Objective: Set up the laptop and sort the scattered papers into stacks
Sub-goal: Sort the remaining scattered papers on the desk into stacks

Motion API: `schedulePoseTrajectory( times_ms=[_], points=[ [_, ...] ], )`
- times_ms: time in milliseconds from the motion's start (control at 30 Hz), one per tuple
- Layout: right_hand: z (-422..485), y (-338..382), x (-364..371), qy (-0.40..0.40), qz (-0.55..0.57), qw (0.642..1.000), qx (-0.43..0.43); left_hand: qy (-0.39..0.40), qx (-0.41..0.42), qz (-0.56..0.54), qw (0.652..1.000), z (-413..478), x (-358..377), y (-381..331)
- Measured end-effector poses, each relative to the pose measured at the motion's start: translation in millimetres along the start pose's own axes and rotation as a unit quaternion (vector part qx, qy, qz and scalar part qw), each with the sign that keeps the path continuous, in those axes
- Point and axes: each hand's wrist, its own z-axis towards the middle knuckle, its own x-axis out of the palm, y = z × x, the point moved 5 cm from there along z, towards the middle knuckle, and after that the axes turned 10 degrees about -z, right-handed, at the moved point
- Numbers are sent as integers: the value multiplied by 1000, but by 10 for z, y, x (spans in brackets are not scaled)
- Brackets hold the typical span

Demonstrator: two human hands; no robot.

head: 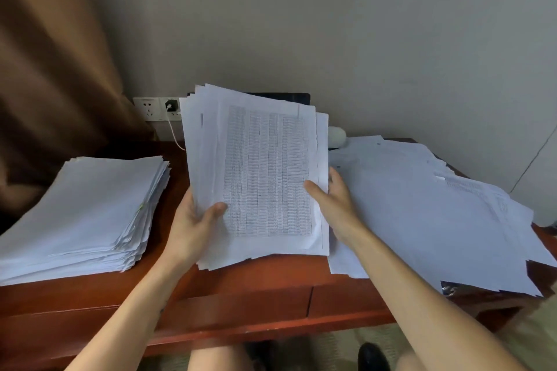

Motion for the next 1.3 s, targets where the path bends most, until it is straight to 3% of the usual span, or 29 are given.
schedulePoseTrajectory(
  times_ms=[200,433,700,800,1033,1300],
  points=[
    [38,468,132,-12,28,997,-74,-63,24,-27,997,239,-132,-193],
    [-106,264,388,31,5,998,-58,-66,-25,-49,996,176,-167,-30],
    [-130,401,398,-36,20,996,-78,-92,46,-75,992,163,-27,-218],
    [-166,329,351,-48,22,996,-72,-79,40,-61,994,163,12,-140],
    [-306,27,411,10,-32,998,-54,-53,11,-9,998,24,66,160],
    [-329,-200,-363,-33,-26,999,-11,41,35,32,998,178,767,105]
  ],
)
